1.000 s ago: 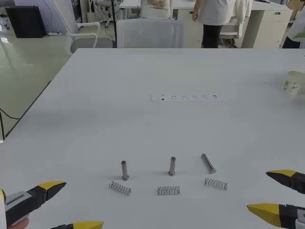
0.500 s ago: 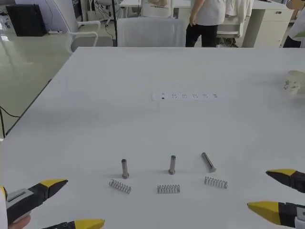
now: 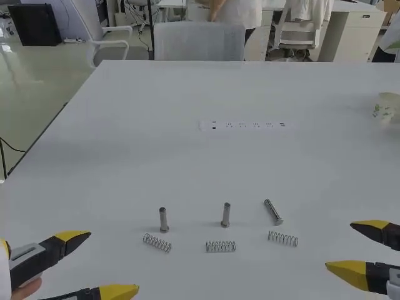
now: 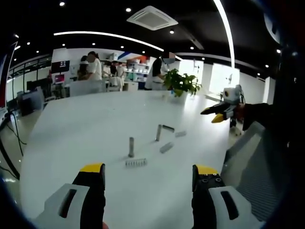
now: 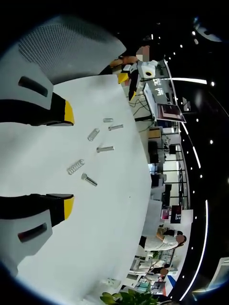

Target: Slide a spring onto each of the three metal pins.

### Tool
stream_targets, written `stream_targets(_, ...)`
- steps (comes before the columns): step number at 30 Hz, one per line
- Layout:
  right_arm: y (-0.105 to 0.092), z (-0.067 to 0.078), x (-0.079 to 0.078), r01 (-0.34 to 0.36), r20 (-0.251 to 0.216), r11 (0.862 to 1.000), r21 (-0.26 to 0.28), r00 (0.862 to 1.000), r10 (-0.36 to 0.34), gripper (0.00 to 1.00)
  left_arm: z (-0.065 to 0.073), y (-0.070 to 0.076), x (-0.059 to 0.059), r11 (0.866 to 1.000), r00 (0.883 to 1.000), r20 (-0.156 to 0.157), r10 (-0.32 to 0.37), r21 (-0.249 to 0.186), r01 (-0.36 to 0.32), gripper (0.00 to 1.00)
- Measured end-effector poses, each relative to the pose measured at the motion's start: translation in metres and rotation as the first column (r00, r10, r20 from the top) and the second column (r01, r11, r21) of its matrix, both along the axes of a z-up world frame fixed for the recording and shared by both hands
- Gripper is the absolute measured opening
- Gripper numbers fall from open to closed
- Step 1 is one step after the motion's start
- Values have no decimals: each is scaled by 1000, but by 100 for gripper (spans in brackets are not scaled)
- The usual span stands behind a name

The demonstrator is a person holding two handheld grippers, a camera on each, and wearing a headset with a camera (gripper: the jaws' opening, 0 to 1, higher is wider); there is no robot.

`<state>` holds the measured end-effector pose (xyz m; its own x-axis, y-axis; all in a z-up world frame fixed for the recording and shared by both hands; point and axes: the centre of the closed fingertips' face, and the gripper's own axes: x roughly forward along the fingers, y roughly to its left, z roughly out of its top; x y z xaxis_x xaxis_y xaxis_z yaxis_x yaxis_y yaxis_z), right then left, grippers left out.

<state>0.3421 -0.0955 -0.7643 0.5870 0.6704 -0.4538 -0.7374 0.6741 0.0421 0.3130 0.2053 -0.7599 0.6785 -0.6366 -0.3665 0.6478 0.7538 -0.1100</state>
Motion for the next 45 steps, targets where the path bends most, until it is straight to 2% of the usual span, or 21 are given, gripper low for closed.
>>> stream_targets(16,3,9,22,3,21,1000,-23,1000,-3,53,4,-6,-4,1000,1000,15,-7,-3,7,70)
stream_targets(27,16,12,54,1,33,998,-61,999,1,50,5,-7,-5,1000,1000,18,-11,-7,11,70)
stream_targets(37,32,4,77,-1,10,996,-93,1000,2,47,5,-9,-6,1000,1000,16,-15,-9,15,70)
stream_targets(41,38,-3,87,-2,-8,992,-128,1000,1,46,5,-9,-6,1000,1000,16,-14,-10,14,70)
stream_targets(45,45,-8,97,-1,-21,990,-141,1000,-2,45,5,-8,-6,1000,1000,16,-13,-11,13,70)
